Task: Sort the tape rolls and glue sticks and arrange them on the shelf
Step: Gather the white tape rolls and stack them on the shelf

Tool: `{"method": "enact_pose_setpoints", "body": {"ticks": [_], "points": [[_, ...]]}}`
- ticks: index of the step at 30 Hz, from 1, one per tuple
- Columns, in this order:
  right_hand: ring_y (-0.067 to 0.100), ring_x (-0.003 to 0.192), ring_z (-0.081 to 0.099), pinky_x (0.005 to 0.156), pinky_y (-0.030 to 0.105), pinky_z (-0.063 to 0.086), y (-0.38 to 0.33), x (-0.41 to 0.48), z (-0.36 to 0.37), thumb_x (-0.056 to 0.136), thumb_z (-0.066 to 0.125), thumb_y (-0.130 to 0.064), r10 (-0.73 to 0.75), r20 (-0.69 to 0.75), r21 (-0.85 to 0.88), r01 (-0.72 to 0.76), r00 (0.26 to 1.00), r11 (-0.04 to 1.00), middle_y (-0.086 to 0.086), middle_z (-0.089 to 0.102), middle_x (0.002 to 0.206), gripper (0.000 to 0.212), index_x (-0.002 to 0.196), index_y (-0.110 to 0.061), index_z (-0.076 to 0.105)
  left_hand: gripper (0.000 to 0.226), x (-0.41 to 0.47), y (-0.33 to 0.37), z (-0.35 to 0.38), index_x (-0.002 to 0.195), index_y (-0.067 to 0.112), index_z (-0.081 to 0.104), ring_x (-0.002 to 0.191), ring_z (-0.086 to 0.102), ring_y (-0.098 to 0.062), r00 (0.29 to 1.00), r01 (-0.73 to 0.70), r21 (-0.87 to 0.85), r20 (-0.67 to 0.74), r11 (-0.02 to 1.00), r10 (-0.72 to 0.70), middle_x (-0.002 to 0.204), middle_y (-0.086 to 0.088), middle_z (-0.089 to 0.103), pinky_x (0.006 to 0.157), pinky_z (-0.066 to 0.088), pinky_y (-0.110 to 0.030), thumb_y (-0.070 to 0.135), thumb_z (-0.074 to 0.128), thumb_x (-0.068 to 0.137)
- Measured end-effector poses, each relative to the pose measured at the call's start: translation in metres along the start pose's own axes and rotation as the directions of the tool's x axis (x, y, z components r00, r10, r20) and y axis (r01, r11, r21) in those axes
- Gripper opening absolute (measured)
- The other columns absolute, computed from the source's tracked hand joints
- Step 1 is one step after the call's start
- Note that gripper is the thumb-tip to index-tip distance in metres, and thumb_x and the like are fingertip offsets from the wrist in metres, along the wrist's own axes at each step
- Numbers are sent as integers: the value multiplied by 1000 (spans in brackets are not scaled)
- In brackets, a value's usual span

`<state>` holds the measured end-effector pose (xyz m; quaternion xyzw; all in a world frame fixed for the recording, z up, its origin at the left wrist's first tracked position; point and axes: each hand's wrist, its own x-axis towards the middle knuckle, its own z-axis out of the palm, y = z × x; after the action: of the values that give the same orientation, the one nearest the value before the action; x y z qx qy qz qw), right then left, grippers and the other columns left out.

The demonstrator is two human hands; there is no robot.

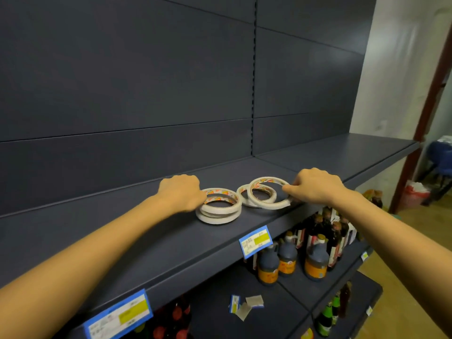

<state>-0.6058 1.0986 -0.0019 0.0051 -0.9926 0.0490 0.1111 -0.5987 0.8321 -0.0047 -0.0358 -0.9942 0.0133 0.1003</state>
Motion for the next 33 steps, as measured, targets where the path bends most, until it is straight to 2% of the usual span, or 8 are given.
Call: {"method": "enact_pose_setpoints", "body": {"ticks": [3, 6, 12, 14, 17, 21, 26, 33], "points": [[14, 59, 47, 50, 24, 30, -2, 22, 9, 87, 47, -55, -46, 17, 16, 46, 999, 999, -3, 53, 62, 46, 64, -18, 62, 40, 4, -1, 8, 53, 15, 38, 54, 40, -17, 1000, 9, 69, 17, 998, -10, 59, -1, 45, 52, 28, -26, 31, 47, 89], [12, 58, 47, 49, 23, 30, -5, 41, 17, 87, 46, -58, -93, 48, 38, 91, 995, 995, -4, 52, 62, 49, 60, -19, 59, 47, 4, 1, 16, 53, 16, 36, 56, 41, -18, 1000, 8, 160, 5, 987, -8, 62, -2, 48, 58, 31, -28, 41, 40, 94], [17, 67, 51, 56, 26, 33, -10, 72, 21, 86, 44, -62, -217, 185, -29, 226, 959, 974, -2, 54, 68, 51, 63, -17, 56, 59, -3, -2, 16, 51, 16, 36, 68, 53, -27, 986, 103, 113, -143, 988, -87, 57, -1, 42, 66, 40, -31, 52, 27, 96], [23, 80, 54, 65, 28, 35, -13, 79, 16, 87, 45, -60, -270, 155, -82, 284, 951, 955, 1, 52, 80, 47, 67, -18, 54, 56, -6, -4, 11, 59, 13, 47, 79, 62, -31, 973, 155, 133, -192, 979, -128, 69, -7, 55, 67, 42, -32, 50, 28, 97], [27, 87, 54, 71, 31, 36, -26, 89, 4, 90, 43, -58, -423, 14, -47, 423, 906, 905, 2, 49, 85, 43, 71, -22, 56, 42, -12, -10, 7, 91, 15, 61, 92, 63, -30, 950, 234, 162, -249, 959, -190, 97, -7, 67, 71, 45, -32, 45, 33, 97], [24, 85, 53, 72, 31, 38, -63, 93, -8, 91, 48, -49, -654, -82, 134, 659, 752, 740, -2, 57, 87, 27, 80, -25, 56, 36, -35, -15, 2, 111, 17, 57, 105, 58, -24, 905, 352, 152, -305, 923, -295, 112, -2, 63, 80, 45, -34, 41, 36, 97], [19, 91, 55, 75, 30, 39, -125, 68, -1, 89, 53, -40, -860, -157, 239, 864, 486, 444, -10, 57, 93, 12, 91, -29, 57, 34, -92, -23, 0, 116, 16, 56, 110, 54, -23, 795, 534, 82, -386, 841, -468, 117, -1, 62, 84, 43, -35, 38, 40, 96], [19, 102, 57, 76, 29, 40, -209, -1, 10, 91, 51, -37, -967, -196, 256, 960, 163, 110, -6, 60, 113, 27, 115, -26, 56, 35, -204, -29, -12, 118, 17, 55, 112, 53, -23, 626, 752, 92, -410, 653, -663, 118, -2, 61, 84, 41, -34, 39, 44, 94]]}}
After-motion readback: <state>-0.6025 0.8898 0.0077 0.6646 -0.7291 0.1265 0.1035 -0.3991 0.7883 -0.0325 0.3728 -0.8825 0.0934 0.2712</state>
